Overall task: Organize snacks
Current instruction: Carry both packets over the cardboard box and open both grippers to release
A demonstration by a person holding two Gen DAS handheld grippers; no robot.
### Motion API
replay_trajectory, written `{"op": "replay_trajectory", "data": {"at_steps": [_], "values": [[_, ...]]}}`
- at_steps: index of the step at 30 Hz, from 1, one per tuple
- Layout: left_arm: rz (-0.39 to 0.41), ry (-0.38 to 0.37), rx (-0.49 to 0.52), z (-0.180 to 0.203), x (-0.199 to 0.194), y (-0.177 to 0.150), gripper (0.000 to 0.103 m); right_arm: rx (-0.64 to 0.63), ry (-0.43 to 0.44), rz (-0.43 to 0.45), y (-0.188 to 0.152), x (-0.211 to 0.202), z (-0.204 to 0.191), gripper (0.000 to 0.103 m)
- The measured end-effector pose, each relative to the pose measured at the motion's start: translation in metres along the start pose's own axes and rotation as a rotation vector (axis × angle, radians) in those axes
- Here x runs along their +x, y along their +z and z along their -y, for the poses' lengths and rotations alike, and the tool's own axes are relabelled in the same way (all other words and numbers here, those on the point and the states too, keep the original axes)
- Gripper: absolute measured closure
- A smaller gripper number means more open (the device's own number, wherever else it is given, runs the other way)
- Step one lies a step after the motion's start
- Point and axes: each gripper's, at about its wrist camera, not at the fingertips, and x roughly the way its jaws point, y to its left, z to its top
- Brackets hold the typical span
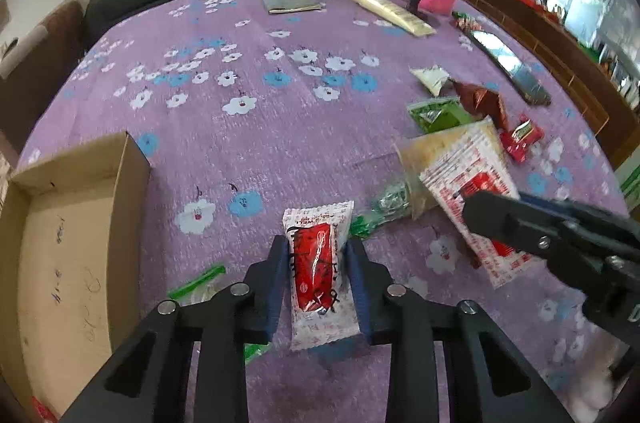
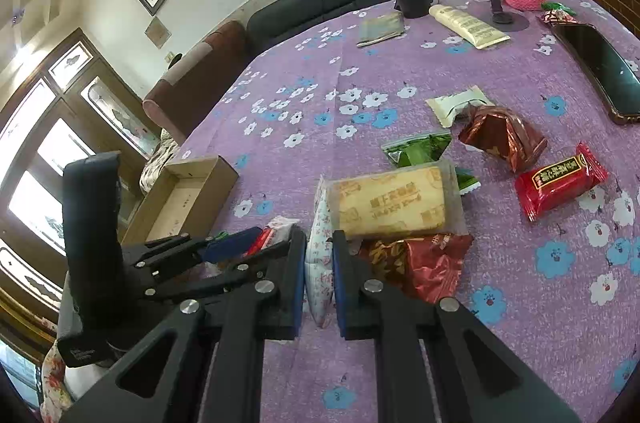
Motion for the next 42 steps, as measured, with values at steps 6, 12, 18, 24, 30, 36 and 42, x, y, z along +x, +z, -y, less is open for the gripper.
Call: {"op": "replay_trajectory", "data": {"at_steps": [6,12,18,24,30,36,42], "values": [[0.054,-0.038,-0.056,-0.009,-0.026,-0.01,0.074,0.001,0.006,0.004,0.0,0.0,0.0,0.091],[0.136,-0.102,-0.125,-0.025,-0.074,-0.025,0.074,0.007,0.025,0.011,-0.001,0.0,0.0,0.091],[0.208,-0.014,-0.224,-0.088,-0.126,-0.047,0.074,-0.03,0.029,0.002,-0.004,-0.002,-0.022,0.091],[0.222,0.102,-0.374,-0.168,-0.146,-0.085,0.073,-0.115,0.116,-0.064,-0.006,0.009,-0.094,0.091],[0.197,0.142,-0.467,-0.21,-0.139,-0.119,0.073,-0.227,0.164,-0.155,-0.022,0.046,-0.173,0.091],[0.192,0.134,-0.512,-0.226,-0.135,-0.133,0.073,-0.299,0.139,-0.241,-0.043,0.096,-0.227,0.091],[0.224,0.098,-0.549,-0.234,-0.145,-0.14,0.06,-0.348,0.105,-0.277,-0.056,0.124,-0.253,0.09]]}}
